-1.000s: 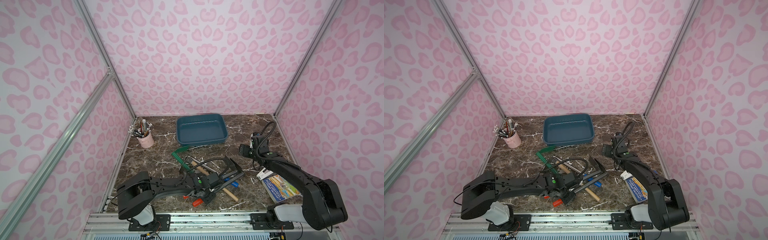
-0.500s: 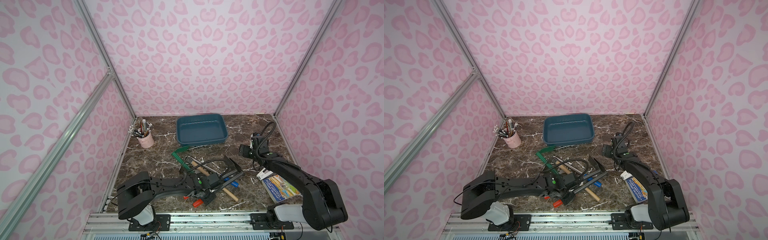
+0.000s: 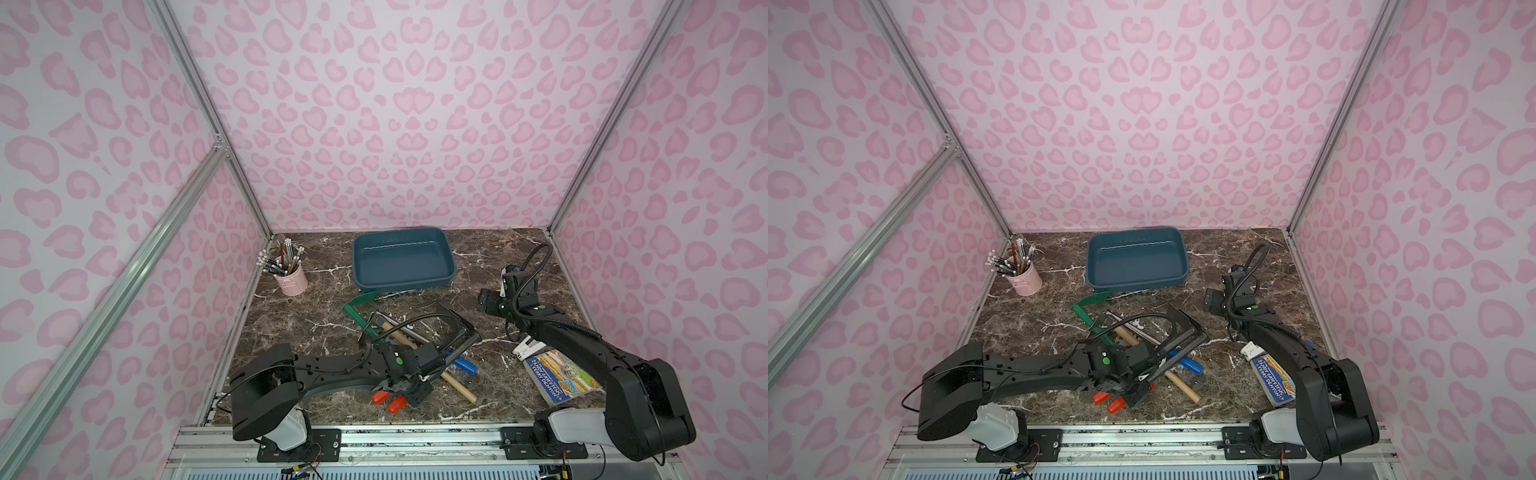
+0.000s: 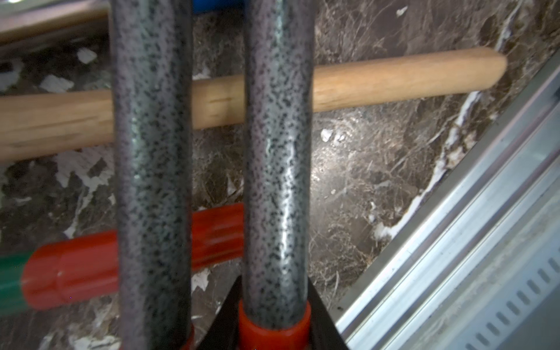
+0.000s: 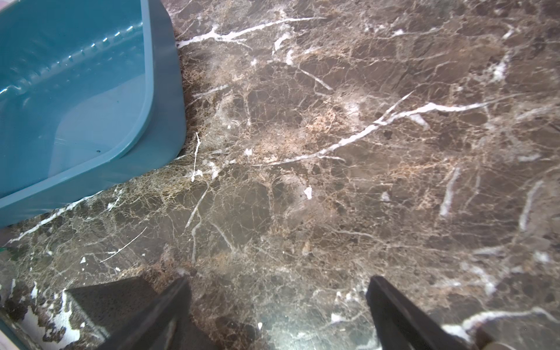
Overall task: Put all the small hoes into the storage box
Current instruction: Pick up the hoe from the center of the board, then place the hoe in the storage box.
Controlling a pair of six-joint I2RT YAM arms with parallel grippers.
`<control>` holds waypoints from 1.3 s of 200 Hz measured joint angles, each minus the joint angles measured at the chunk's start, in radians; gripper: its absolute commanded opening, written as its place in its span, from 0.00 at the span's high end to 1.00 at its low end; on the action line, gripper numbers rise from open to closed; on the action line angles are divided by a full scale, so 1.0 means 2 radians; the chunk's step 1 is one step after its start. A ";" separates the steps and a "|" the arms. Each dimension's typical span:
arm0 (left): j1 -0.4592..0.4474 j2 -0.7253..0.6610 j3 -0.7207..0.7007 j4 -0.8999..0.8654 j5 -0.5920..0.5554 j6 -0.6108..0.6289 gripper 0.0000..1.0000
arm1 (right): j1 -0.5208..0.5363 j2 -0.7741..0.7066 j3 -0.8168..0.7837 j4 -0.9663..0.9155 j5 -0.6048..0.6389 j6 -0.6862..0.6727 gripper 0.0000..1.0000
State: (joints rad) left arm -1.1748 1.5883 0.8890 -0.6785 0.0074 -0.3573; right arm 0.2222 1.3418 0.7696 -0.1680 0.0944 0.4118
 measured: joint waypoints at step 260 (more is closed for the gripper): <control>0.000 -0.068 0.036 -0.021 -0.055 0.049 0.96 | -0.002 -0.015 0.004 -0.002 0.004 0.002 0.05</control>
State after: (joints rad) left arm -1.1751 1.4528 0.9619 -0.7212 -0.1017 -0.2596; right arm 0.2184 1.3125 0.7784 -0.1730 0.1020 0.4156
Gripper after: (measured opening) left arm 0.300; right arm 0.944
